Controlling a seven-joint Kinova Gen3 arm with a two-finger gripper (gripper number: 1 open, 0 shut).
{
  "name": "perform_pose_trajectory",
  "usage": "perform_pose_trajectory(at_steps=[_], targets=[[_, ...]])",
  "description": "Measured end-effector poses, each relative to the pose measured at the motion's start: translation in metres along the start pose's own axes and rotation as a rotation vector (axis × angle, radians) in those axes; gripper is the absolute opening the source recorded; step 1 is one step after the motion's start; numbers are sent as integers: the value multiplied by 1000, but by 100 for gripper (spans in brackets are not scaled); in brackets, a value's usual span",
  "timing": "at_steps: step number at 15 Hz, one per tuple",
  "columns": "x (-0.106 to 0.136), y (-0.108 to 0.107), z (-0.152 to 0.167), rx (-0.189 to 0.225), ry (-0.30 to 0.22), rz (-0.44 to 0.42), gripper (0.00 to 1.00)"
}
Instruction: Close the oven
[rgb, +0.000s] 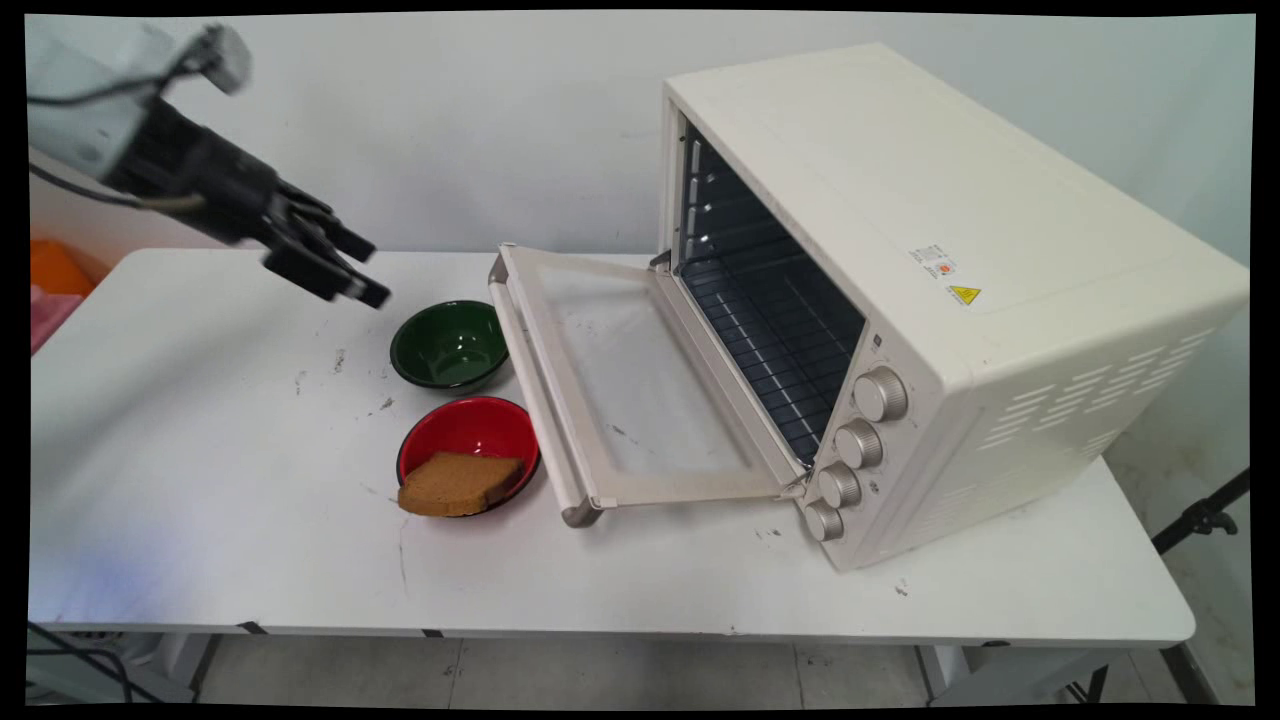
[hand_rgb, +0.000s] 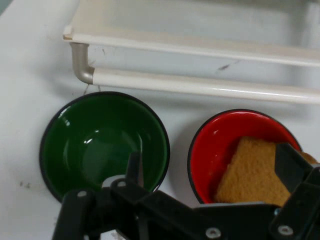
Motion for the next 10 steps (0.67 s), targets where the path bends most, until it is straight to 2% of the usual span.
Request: perform_pose_trajectory(at_steps=[6,10], targets=[[8,3,70,-7,-37,23,100],[8,2,99,-14,-51,43,100]])
